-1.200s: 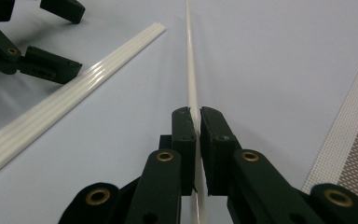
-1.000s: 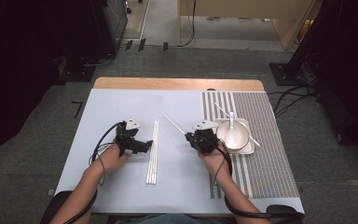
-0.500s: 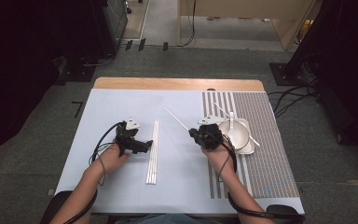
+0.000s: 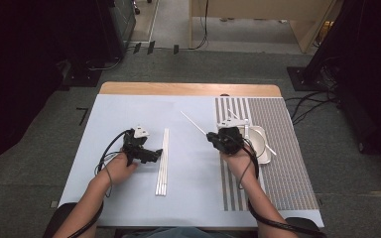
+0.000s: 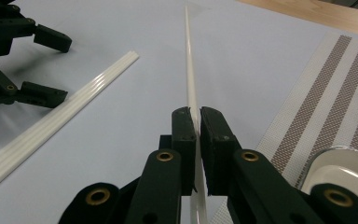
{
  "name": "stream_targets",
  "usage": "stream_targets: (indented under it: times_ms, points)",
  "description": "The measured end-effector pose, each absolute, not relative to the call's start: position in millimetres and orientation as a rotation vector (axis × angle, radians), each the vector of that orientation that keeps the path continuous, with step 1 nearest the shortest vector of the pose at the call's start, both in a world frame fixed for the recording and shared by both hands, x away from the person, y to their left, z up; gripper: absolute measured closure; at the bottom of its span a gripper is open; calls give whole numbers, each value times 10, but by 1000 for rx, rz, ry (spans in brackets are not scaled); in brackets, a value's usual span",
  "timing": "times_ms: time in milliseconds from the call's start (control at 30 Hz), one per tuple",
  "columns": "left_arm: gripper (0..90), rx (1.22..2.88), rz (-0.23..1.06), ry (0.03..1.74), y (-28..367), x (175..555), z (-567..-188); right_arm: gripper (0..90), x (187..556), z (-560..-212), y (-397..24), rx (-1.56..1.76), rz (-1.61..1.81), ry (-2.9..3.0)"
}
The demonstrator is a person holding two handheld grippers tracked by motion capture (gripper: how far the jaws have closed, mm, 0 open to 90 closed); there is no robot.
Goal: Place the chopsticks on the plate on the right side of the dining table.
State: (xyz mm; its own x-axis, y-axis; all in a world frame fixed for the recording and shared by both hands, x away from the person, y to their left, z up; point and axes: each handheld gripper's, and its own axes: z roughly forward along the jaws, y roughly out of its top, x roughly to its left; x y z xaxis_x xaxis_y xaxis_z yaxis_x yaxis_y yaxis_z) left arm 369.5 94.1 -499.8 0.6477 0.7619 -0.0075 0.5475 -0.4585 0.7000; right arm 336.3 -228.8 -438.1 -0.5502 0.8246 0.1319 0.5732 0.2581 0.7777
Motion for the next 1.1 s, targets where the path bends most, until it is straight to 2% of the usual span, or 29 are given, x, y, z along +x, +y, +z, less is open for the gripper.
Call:
stream_targets:
  times_ms: [1100]
  points:
    - [0,2180,403,1013,941,3695,-4998,853,3508,-4279,-2730,1325,1180,2203]
